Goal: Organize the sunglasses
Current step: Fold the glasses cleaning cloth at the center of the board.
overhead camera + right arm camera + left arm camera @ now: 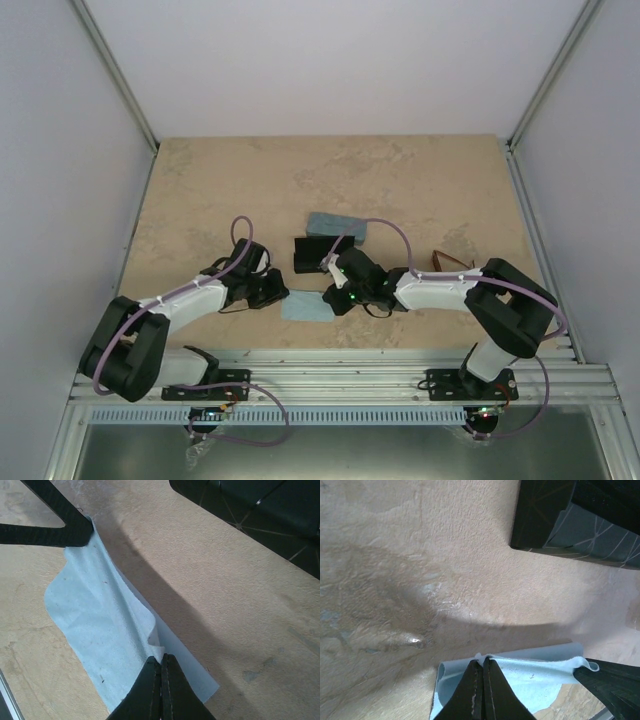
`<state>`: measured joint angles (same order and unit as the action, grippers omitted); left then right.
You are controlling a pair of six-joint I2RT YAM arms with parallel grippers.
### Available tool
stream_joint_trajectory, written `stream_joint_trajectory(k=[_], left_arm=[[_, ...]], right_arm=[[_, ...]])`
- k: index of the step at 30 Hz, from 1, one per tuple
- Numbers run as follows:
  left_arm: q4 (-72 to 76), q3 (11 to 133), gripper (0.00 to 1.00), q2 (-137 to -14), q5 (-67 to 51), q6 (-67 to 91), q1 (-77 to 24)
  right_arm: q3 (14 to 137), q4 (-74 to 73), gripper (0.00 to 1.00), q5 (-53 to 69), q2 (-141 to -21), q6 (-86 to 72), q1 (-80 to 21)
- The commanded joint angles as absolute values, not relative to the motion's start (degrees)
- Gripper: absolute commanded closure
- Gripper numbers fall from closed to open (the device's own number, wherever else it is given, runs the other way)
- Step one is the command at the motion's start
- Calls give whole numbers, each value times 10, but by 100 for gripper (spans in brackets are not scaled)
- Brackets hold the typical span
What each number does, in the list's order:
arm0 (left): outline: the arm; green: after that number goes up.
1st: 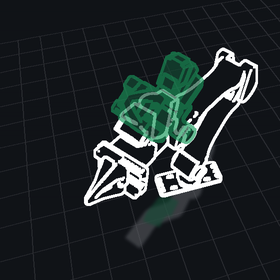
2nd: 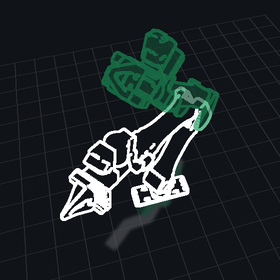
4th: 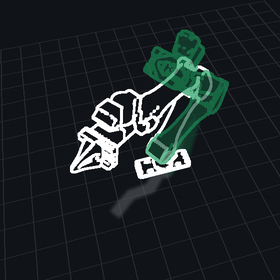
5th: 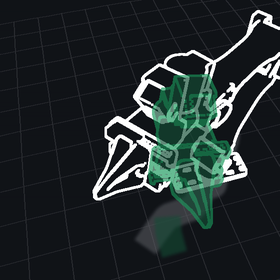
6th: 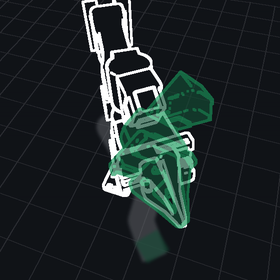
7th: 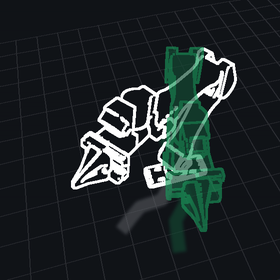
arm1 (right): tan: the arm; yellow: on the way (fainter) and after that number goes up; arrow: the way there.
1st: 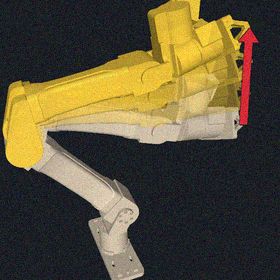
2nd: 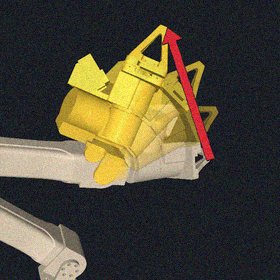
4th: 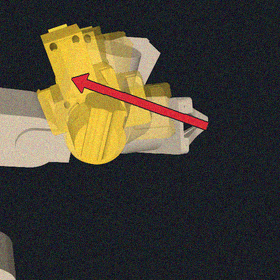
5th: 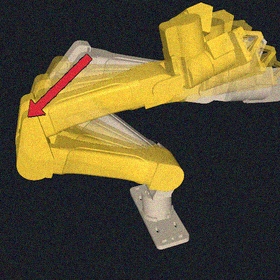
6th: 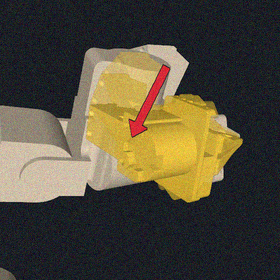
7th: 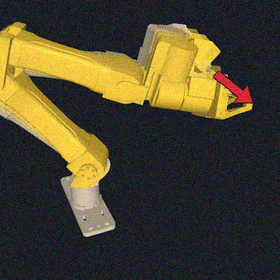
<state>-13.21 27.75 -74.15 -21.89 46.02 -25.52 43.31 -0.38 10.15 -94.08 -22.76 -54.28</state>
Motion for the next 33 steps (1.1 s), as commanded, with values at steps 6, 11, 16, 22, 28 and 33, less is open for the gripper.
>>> stream_joint_trajectory(k=[6,11,16,22,28,33], left_arm=[[-111,273,96,-768,-243,446,-254],[-101,267,78,-758,-277,450,-254],[-124,264,72,-724,-277,451,-254],[-152,259,68,-680,-269,459,-254],[-181,261,68,-655,-239,467,-254],[-176,270,69,-649,-238,471,-254]], right_arm=[[412,31,84,154,-954,-219,-542],[400,59,62,199,-957,-217,-543],[396,64,57,208,-956,-213,-542],[384,79,52,252,-953,-203,-543],[377,69,52,273,-952,-191,-544],[367,58,53,287,-948,-184,-544]])
